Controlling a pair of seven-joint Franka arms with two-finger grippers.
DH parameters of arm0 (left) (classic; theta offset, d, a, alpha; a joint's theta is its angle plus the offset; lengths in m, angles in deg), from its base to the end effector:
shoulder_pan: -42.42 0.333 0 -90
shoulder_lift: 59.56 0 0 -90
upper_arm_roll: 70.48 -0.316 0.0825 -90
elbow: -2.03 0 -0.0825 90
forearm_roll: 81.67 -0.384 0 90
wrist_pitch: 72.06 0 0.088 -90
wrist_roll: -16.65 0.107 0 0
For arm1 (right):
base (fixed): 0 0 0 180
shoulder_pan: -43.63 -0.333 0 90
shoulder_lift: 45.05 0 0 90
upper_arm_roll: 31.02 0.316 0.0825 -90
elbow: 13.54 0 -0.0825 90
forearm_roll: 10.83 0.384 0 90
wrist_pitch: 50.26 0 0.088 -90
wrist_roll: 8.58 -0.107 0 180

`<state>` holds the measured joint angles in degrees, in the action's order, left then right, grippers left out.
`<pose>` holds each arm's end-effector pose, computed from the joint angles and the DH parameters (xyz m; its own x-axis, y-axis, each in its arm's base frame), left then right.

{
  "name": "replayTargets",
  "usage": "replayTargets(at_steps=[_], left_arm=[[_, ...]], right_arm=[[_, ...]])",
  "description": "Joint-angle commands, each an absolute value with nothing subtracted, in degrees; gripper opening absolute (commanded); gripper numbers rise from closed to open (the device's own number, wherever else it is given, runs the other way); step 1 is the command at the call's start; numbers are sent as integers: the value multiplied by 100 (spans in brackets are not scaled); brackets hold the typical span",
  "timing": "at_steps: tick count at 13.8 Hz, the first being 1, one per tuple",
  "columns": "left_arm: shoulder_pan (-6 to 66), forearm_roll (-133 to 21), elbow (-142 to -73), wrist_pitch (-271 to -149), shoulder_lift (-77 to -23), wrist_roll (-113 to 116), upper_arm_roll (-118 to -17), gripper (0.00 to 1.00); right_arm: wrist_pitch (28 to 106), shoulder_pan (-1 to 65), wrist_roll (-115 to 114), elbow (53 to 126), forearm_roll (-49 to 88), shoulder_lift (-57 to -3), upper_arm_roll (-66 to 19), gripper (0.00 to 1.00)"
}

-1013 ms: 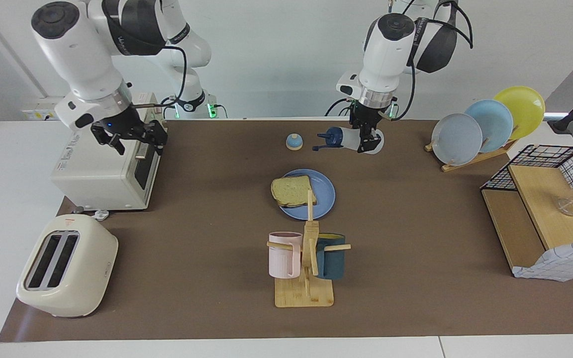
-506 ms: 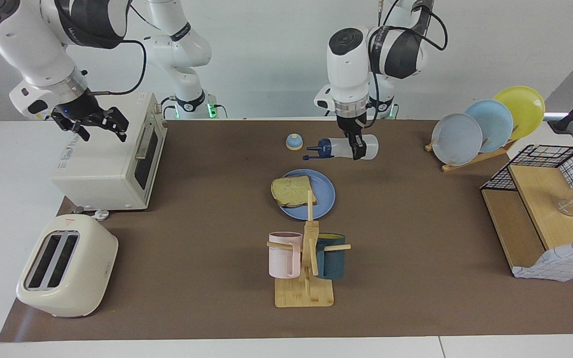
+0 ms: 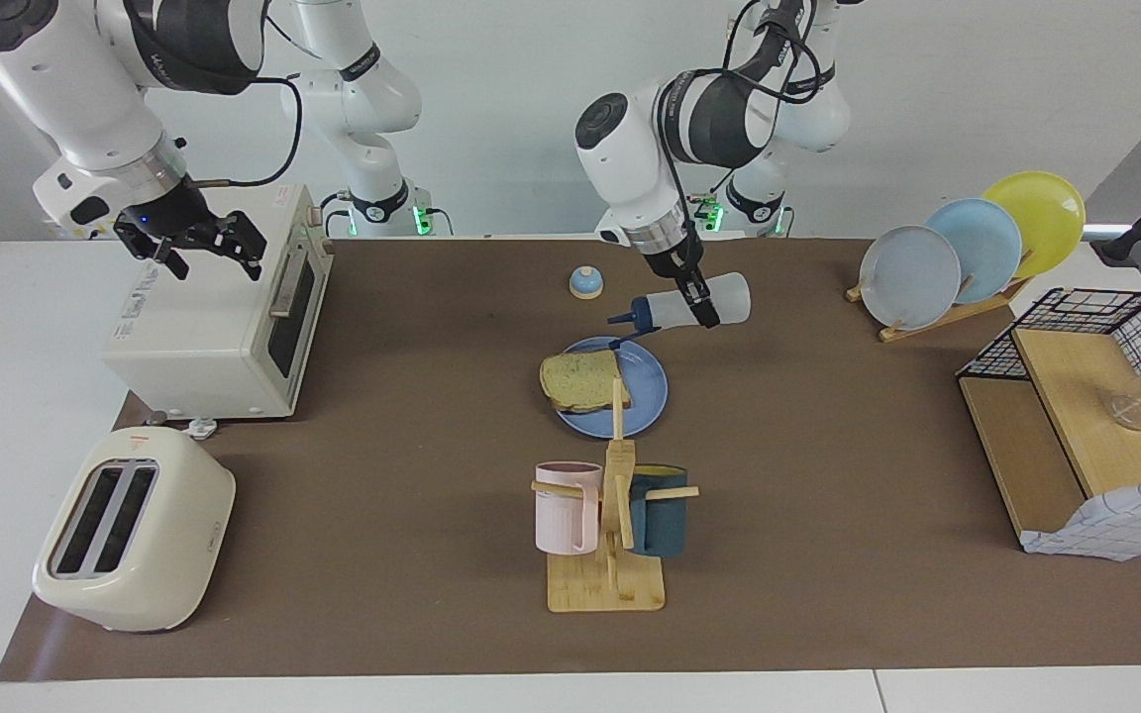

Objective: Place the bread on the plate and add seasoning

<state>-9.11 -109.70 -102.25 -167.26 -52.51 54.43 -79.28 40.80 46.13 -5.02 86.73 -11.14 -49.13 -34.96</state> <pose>0.4461 -0.3531 0.4589 0.0947 -0.8577 -0.5053 -0.9831 -0.0005 -0.1833 0.5251 -0.0610 0.5801 0.9948 -0.0491 -0.0894 -0.0497 -0.9987 -0.0051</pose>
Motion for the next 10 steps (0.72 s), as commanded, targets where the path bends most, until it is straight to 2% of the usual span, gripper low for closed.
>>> replayTargets(at_steps=[1,6,8,10], left_arm=[[-1223,-11374,-9992,-16312,-4973,5243,-7980,0],[-1681,-12164,-9983,-15759,-4577,4988,-7980,0],[-1857,-12402,-9782,-15399,-4201,4891,-7980,0],[-1936,-12682,-9702,-15057,-4120,4891,-7980,0]], right_arm=[[4177,4618,-603,8807,-1083,-4998,-3480,100],[4168,4627,-603,8807,-1083,-4998,-3480,100],[4168,4627,-603,8807,-1083,-4998,-3480,100],[4168,4627,-603,8807,-1083,-4998,-3480,100]])
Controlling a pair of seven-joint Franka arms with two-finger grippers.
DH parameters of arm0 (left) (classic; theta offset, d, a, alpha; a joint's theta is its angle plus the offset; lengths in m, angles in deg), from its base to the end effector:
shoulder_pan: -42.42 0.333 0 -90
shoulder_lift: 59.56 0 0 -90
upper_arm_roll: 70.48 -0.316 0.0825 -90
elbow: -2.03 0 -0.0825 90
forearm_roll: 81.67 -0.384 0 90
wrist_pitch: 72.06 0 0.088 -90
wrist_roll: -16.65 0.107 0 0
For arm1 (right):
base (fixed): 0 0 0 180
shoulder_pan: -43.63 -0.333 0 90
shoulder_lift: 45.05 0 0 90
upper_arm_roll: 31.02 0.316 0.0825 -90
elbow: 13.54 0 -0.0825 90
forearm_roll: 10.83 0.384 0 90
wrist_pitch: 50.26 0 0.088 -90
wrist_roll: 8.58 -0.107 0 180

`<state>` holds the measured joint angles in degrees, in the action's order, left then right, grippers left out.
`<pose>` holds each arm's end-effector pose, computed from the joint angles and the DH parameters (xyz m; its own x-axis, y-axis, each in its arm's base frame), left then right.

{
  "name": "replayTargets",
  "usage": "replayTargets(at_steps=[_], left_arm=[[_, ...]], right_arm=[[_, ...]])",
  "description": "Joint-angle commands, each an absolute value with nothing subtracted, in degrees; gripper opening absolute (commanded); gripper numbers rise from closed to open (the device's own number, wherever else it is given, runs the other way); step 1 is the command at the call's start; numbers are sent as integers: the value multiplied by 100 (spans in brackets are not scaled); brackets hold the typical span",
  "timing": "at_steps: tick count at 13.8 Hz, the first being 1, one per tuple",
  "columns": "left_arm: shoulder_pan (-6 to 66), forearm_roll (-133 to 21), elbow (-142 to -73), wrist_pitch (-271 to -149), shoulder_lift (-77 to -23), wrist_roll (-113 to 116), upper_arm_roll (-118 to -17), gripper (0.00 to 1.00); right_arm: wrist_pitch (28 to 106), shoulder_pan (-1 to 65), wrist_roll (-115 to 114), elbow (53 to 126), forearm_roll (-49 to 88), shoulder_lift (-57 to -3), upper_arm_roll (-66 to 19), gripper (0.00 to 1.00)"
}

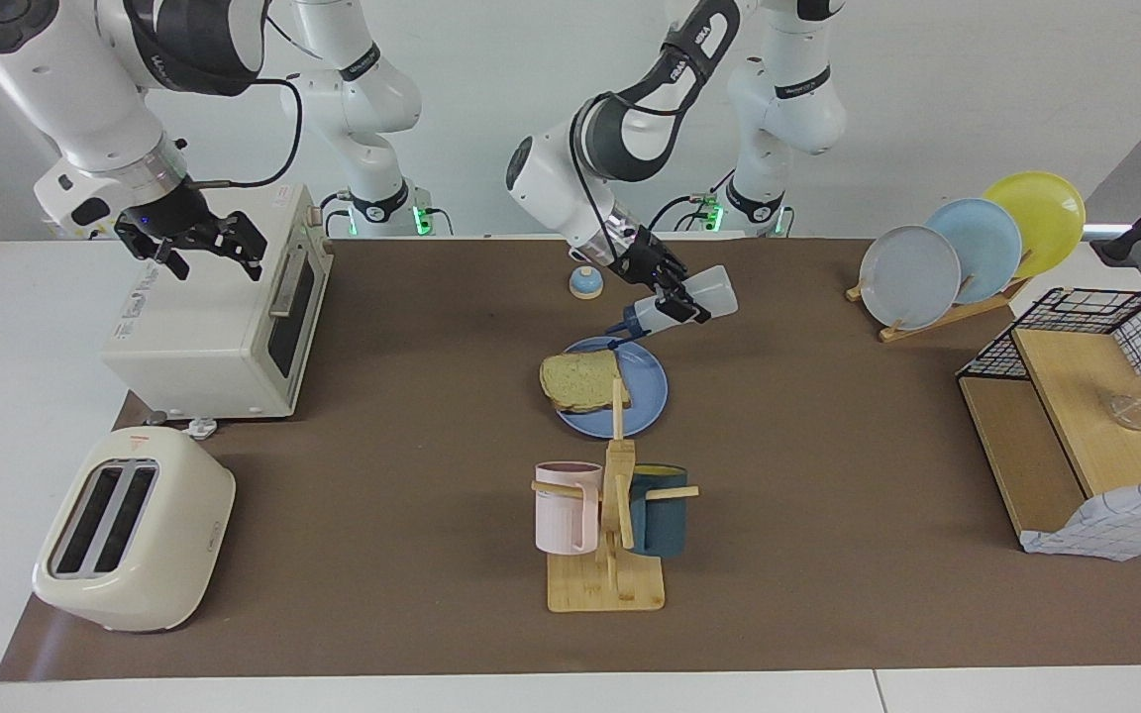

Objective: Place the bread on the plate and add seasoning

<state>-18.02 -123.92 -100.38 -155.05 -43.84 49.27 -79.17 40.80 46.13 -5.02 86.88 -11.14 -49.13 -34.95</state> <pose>0.4085 -0.4006 0.4000 0.0927 -0.6033 -0.7921 -0.9592 0.1593 -0.2335 0.5249 -0.0608 0.5789 0.9946 -0.0489 -0.0920 -0.0496 -0.9988 -0.0052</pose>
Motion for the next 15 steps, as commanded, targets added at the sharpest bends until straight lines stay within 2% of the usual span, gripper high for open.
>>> replayTargets(at_steps=[1,3,15], left_arm=[[-1963,-12815,-9711,-14968,-4093,4891,-7971,0],[-2041,-13034,-9693,-14705,-3892,4891,-7971,0],[-2349,-13528,-9606,-13807,-3812,4900,-7971,0]], right_arm=[[4168,4627,-603,8807,-1083,-4998,-3480,100],[4177,4627,-603,8807,-1083,-4998,-3480,100],[4168,4627,-603,8807,-1083,-4998,-3480,100]])
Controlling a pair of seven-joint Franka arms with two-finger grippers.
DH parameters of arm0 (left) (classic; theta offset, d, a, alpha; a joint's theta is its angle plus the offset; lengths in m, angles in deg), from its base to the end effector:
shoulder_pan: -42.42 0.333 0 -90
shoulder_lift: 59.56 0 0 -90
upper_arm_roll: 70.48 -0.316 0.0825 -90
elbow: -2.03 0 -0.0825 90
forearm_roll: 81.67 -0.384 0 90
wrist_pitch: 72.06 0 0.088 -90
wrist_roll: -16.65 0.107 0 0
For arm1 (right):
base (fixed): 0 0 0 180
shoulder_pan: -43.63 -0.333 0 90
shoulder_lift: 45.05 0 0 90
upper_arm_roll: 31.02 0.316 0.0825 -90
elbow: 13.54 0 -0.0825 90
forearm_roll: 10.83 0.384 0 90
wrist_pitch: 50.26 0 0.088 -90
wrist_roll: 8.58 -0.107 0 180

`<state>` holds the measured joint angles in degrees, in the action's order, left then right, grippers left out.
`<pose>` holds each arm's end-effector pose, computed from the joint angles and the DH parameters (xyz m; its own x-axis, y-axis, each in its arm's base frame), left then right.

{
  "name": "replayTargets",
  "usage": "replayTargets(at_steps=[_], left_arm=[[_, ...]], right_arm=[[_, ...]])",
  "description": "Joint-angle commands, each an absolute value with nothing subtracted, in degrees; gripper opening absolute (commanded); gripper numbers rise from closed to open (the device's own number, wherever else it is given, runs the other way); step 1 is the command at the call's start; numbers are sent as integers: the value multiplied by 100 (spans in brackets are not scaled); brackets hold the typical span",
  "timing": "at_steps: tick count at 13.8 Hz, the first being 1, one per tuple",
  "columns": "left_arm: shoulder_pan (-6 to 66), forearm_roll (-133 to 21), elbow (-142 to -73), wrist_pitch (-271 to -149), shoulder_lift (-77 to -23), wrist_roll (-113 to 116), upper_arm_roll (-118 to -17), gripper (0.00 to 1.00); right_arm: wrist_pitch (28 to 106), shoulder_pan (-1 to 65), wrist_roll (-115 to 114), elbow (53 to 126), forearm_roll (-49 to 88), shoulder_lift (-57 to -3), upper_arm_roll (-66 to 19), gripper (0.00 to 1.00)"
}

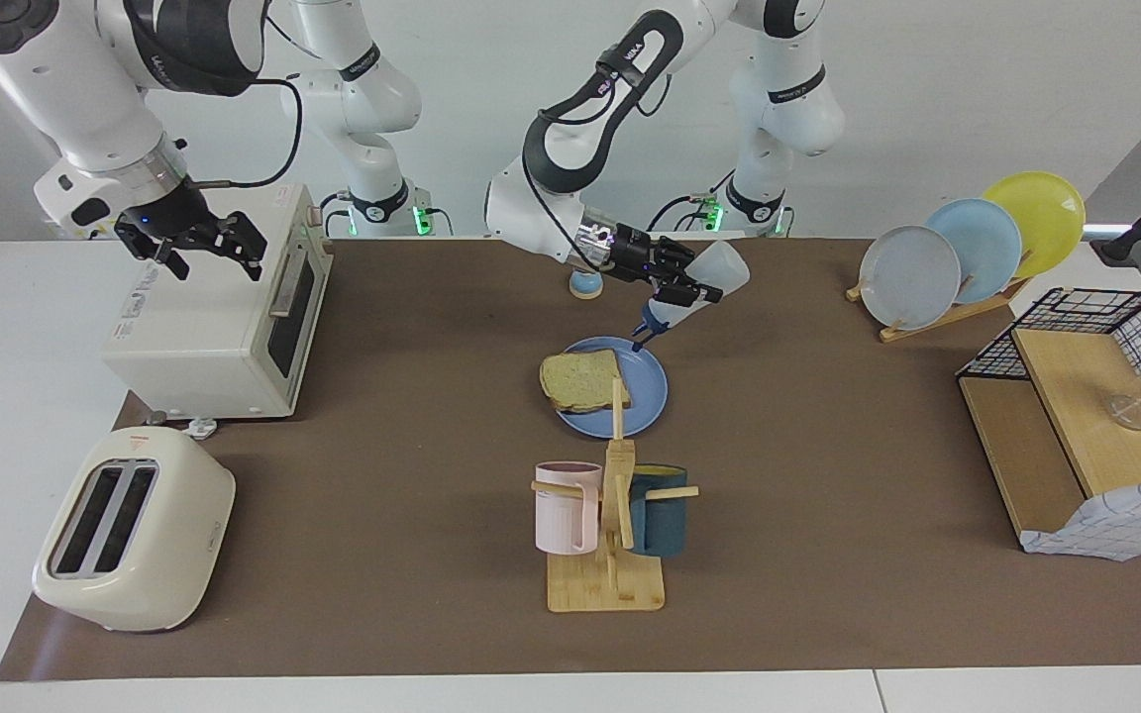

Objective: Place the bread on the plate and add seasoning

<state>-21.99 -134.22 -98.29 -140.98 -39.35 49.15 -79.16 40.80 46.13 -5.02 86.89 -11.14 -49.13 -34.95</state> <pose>0.3931 -0.4060 0.3934 0.1748 -0.3293 -0.9279 -0.9388 0.2285 -0.2579 0.5249 -0.0608 0.5788 0.9945 -0.0489 -0.0922 -0.0496 -0.9988 -0.0052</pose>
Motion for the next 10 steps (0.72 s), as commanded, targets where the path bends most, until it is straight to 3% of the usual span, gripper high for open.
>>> replayTargets(at_steps=[1,10], left_arm=[[-2402,-13511,-9597,-13763,-3803,4900,-7971,0],[-2894,-13194,-9113,-13657,-3662,4891,-7971,0]], right_arm=[[4168,4627,-603,8807,-1083,-4998,-3480,100],[4168,4627,-603,8807,-1083,-4998,-3480,100]])
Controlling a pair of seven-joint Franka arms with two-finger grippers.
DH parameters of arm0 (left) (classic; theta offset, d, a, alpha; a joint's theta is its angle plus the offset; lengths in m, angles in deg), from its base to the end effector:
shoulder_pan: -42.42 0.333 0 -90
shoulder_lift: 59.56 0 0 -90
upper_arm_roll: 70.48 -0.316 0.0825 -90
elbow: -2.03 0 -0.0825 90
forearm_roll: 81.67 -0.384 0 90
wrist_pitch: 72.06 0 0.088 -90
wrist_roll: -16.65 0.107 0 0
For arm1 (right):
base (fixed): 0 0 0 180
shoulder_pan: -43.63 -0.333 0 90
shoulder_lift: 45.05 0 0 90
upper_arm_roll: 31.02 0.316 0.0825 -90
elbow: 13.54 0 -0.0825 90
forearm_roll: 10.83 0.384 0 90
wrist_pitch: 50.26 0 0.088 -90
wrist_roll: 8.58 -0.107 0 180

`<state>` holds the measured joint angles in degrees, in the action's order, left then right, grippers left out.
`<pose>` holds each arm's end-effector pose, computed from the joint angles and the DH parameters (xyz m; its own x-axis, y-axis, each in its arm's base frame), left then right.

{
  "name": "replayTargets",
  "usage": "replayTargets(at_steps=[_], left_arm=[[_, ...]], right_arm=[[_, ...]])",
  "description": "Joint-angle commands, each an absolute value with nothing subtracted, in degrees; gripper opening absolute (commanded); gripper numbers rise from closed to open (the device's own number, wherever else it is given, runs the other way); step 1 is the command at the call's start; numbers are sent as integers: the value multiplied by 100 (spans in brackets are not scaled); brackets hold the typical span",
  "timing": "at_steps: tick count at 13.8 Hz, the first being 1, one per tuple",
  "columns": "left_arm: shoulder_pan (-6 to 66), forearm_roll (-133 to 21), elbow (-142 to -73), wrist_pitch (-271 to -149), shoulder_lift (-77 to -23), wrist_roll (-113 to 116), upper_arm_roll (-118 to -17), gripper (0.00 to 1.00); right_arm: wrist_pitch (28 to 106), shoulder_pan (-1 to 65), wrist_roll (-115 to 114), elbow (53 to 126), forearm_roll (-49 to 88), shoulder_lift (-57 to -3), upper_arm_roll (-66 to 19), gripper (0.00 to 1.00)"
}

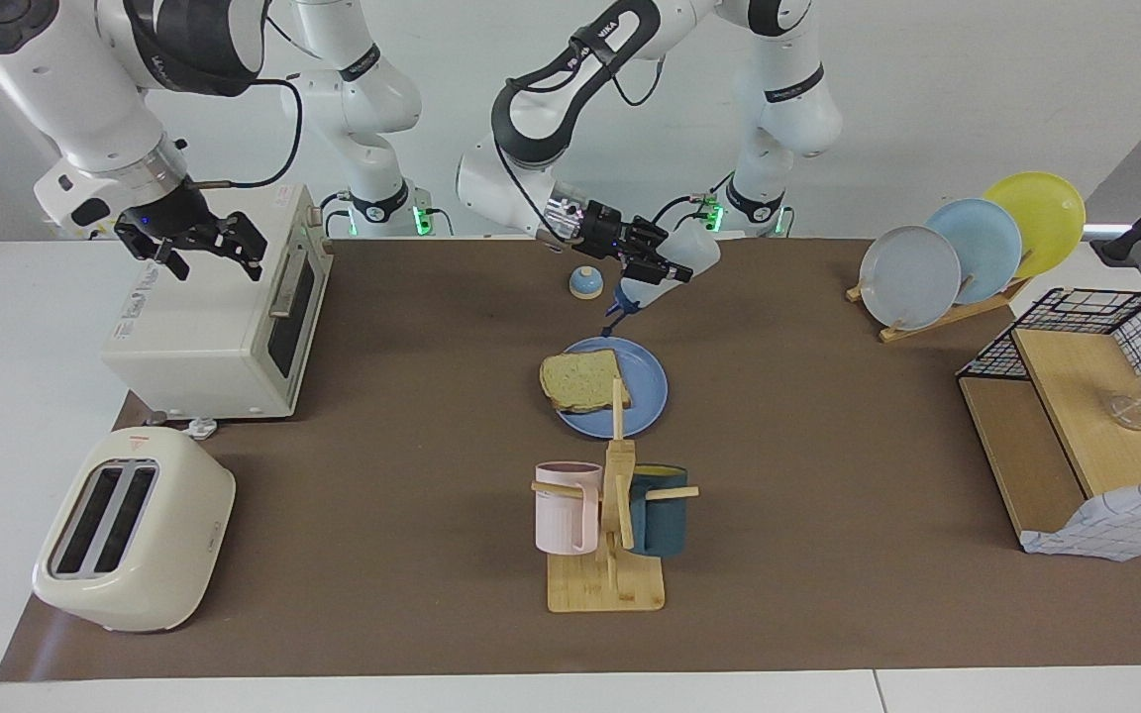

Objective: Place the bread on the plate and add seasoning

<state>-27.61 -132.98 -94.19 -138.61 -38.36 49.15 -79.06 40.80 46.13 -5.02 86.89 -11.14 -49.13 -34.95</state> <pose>0.3534 -0.4524 0.4103 0.1662 -0.3652 -0.9160 -0.9188 0.2799 -0.2784 0.5249 -0.0608 0.5788 0.9945 -0.0489 -0.0922 -0.0496 -0.9988 -0.0052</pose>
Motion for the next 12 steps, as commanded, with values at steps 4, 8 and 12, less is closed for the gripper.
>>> replayTargets(at_steps=[4,8,12], left_arm=[[-2825,-13238,-8115,-13429,-2443,4891,-8033,0],[-2561,-13291,-7874,-13534,-2327,4882,-8042,0],[-1894,-13746,-8128,-14034,-2327,4882,-8033,0]], right_arm=[[4168,4627,-603,8807,-1083,-4998,-3480,100],[4177,4627,-603,8807,-1083,-4998,-3480,100],[4168,4627,-603,8807,-1083,-4998,-3480,100]])
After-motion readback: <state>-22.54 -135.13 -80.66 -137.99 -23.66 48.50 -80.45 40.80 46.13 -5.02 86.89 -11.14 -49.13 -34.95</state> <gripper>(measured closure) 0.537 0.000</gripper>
